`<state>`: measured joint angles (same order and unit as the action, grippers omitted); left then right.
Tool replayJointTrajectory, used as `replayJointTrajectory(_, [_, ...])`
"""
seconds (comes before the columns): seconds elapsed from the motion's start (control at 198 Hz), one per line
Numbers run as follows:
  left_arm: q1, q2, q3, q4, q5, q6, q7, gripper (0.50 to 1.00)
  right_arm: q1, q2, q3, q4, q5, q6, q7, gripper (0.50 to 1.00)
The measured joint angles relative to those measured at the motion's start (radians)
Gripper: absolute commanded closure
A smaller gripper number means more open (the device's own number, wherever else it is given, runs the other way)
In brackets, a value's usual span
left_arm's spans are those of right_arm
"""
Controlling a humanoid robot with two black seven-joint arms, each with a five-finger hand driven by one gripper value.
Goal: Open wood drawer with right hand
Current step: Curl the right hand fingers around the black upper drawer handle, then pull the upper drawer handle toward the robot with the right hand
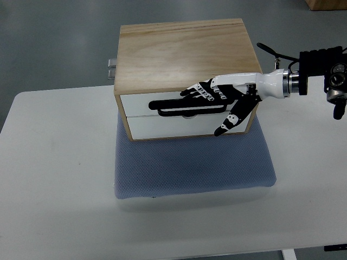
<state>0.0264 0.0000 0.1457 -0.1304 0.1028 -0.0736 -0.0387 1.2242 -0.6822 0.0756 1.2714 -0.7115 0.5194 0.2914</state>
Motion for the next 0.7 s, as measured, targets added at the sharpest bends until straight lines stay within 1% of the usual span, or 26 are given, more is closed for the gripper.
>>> replayJointTrajectory(0.263, [0.0, 0.0, 0.0, 0.0, 0.0, 0.0, 0.0, 0.5, -0.011, 0.019, -0.011, -0.006, -0.052, -0.024, 0.0, 0.546])
replayJointTrajectory(0.698, [0.0, 0.0, 0.0, 0.0, 0.0, 0.0, -0.001, 0.5, -0.027, 0.021, -0.013, -0.001, -0.07, -0.013, 0.0, 0.546])
